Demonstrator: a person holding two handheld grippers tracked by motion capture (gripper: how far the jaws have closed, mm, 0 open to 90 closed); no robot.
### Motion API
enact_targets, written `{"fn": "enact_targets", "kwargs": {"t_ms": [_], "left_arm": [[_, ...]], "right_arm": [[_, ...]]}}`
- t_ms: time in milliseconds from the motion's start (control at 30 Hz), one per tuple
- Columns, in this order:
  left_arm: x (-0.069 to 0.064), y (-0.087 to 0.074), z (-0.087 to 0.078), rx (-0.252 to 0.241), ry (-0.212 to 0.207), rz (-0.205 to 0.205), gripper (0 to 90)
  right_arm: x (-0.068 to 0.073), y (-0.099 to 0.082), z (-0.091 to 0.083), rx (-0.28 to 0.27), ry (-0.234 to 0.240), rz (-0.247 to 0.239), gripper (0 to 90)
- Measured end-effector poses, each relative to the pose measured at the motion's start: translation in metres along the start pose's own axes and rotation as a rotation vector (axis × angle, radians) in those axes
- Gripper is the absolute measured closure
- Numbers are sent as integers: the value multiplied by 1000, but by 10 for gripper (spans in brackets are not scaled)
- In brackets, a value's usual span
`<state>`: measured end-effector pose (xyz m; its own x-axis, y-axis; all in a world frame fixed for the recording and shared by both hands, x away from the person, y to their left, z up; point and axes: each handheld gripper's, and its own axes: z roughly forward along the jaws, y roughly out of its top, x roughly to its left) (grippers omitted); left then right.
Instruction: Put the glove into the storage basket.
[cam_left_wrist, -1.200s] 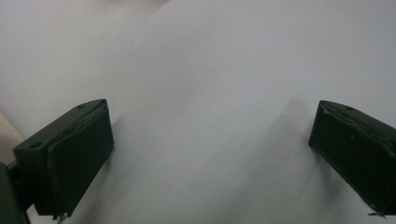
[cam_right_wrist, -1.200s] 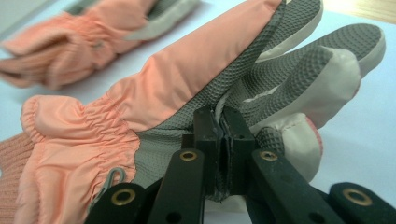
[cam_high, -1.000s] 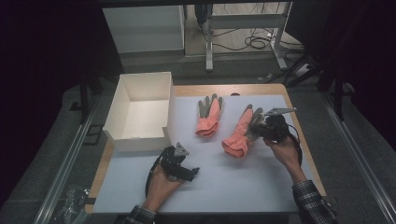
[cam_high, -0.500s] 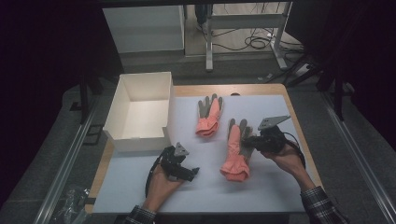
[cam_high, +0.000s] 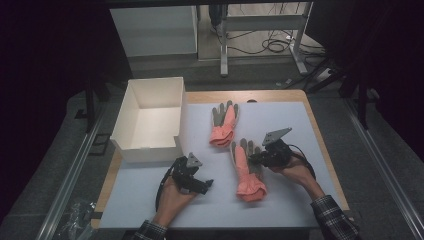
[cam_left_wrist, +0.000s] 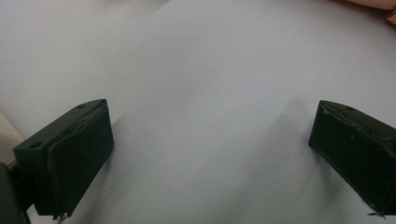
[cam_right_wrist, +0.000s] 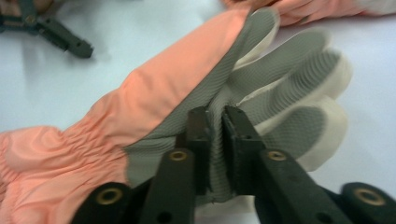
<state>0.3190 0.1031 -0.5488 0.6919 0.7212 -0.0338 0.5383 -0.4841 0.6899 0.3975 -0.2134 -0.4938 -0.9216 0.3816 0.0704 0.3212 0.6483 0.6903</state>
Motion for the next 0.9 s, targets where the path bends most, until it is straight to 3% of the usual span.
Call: {"fn": "enact_targets", "kwargs": {"t_ms": [167, 233, 367, 533, 900], "left_arm": [[0, 0, 0, 0, 0, 0, 0], [0, 0, 0, 5, 0, 5, 0], [0, 0, 0, 4, 0, 5, 0], [0, 0, 0, 5, 0, 5, 0], [1, 0, 0, 7, 1, 7, 0]], "right_arm": [[-3, 7, -12, -39, -56, 11, 712], [-7, 12, -17, -50, -104, 28, 676], [-19, 24, -15, -82, -164, 104, 633], [-33, 38, -2, -108, -187, 160, 607], [-62, 76, 45, -119, -253, 204, 494]]}}
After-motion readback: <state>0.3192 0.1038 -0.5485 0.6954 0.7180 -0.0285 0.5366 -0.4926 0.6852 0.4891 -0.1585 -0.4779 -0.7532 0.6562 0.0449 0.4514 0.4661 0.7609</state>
